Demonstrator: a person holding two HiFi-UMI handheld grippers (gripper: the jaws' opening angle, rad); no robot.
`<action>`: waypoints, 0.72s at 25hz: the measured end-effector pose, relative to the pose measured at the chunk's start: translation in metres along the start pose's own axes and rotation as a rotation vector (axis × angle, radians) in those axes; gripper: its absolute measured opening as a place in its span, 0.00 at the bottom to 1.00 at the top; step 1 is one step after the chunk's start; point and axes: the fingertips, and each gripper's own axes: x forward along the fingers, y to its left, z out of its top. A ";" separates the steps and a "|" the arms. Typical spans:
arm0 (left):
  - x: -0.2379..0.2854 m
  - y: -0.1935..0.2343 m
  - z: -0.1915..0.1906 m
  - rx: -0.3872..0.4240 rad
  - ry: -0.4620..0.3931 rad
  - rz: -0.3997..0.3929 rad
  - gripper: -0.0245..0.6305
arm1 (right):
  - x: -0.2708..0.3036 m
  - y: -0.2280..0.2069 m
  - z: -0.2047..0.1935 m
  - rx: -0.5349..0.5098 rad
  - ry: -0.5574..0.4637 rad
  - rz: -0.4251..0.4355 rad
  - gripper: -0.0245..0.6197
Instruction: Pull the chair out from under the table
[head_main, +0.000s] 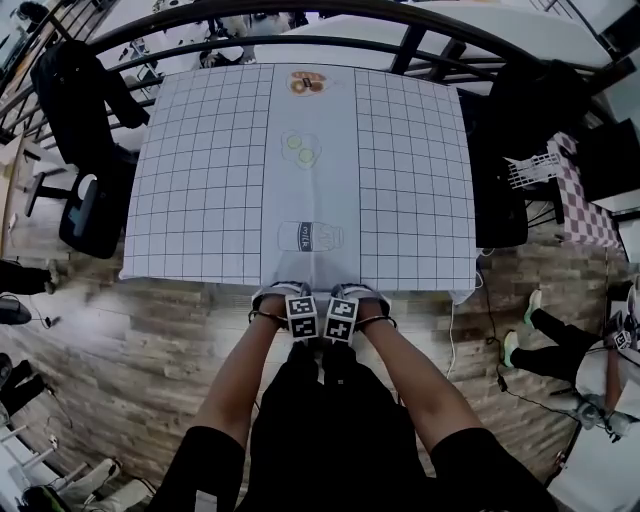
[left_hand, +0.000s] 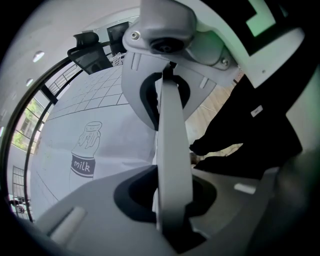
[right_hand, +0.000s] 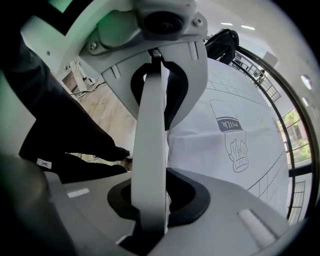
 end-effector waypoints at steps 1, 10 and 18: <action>0.000 -0.001 0.000 -0.005 -0.002 -0.001 0.15 | 0.000 0.002 0.000 -0.001 0.000 -0.001 0.15; -0.002 -0.028 0.001 -0.025 -0.001 -0.001 0.16 | -0.002 0.027 -0.001 -0.018 -0.001 -0.011 0.15; -0.007 -0.057 0.002 -0.020 -0.003 -0.020 0.16 | -0.006 0.057 0.001 0.001 -0.007 0.030 0.15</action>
